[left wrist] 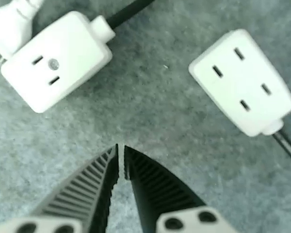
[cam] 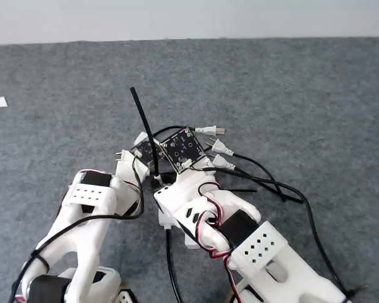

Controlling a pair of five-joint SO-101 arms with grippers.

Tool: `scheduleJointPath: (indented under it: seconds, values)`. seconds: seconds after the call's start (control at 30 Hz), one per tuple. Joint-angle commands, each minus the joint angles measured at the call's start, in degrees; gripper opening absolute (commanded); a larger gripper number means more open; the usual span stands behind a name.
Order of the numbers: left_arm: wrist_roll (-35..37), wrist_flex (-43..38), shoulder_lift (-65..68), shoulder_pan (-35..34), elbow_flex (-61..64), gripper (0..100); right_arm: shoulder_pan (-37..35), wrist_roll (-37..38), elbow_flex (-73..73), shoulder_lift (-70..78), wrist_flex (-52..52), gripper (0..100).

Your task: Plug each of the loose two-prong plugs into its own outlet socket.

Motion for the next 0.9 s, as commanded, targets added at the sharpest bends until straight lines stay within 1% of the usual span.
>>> scheduleJointPath:
  seconds: [0.0, 0.1, 0.3, 0.37, 0.43, 0.6, 0.87]
  values:
    - [-1.41, 0.44, -1.93, 1.23, -0.22, 1, -0.31, -0.44, -0.79, -2.15, 0.48, 0.8]
    - [-5.01, 1.14, -2.37, 1.58, 0.66, 1, -0.31, 0.97, -2.11, -1.80, 2.68, 0.8]
    - [-5.98, 1.67, -2.37, 2.81, 1.01, 1, -0.22, 1.67, -3.60, -1.71, 5.05, 0.8]
    - [-7.74, 2.02, -2.37, 3.25, 1.45, 1, 0.13, 2.99, -4.31, -1.71, 5.67, 0.8]
    - [-9.14, 2.81, -2.46, 5.27, 2.33, 1, 1.01, 3.25, -5.36, -1.71, 7.43, 0.8]
    - [-9.58, 2.90, -2.46, 6.42, 2.59, 1, 2.51, 3.25, -5.98, -1.71, 8.22, 0.8]
    - [-9.14, 2.90, -2.46, 6.59, 2.24, 1, 2.77, 3.43, -6.07, -1.71, 7.87, 0.8]
